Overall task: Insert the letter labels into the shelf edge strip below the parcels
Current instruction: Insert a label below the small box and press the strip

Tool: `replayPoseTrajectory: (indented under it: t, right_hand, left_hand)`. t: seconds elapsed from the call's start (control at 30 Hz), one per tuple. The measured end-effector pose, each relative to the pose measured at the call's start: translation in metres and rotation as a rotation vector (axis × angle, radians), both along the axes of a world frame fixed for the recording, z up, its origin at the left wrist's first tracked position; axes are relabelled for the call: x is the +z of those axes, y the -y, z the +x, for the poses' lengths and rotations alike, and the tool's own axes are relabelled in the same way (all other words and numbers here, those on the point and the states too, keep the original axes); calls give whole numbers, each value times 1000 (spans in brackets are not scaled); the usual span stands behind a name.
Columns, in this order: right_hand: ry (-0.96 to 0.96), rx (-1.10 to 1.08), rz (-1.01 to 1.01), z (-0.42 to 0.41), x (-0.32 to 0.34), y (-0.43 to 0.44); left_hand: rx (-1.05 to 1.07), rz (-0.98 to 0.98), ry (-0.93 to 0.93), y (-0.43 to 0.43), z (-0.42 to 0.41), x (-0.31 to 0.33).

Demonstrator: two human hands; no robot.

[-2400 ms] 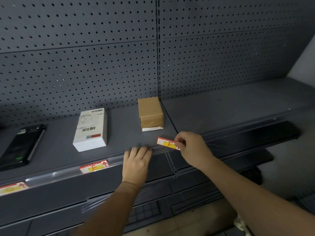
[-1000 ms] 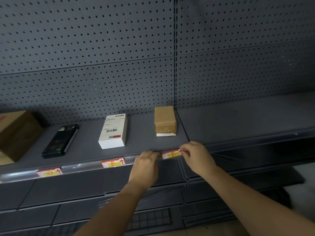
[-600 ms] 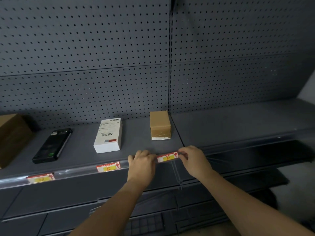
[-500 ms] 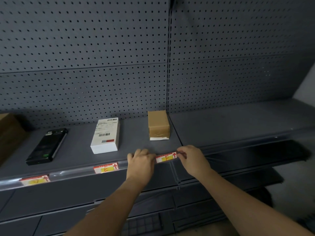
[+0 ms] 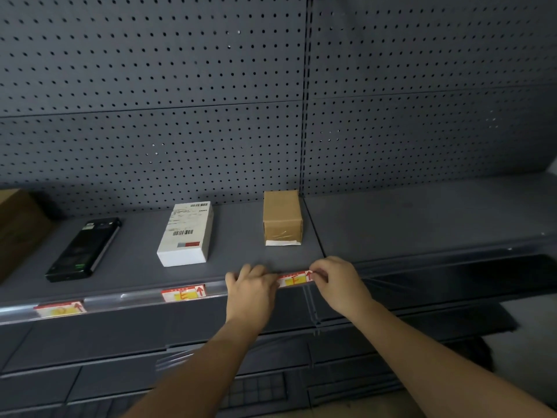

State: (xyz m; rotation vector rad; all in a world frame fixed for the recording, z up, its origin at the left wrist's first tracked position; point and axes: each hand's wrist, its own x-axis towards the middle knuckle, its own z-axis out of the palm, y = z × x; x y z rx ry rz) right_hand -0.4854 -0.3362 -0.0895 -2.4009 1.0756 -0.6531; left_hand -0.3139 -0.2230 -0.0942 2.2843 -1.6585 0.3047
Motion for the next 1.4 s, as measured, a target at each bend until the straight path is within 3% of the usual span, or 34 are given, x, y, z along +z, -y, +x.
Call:
replayPoseTrajectory:
  t: [0.13,0.37,0.57,0.9,1.4]
  right_hand:
    - [-9,25,-15,-1,-4,6]
    - [-161,45,-325,-1,-12,11]
    - [-126,46,-330,-1,-13,11]
    - [-48,80,-268,-1,-24,14]
    - [-29,109,-233,-3,-23,17]
  left_hand:
    - [44,-11,-39,6,-4,-4]
    - [10,62,35,12,0,-5]
    - [2,-54,58,13,6,-14]
    - [-95,-96,-218,13,13,-23]
    - [-115,-95,-240,10,13,-16]
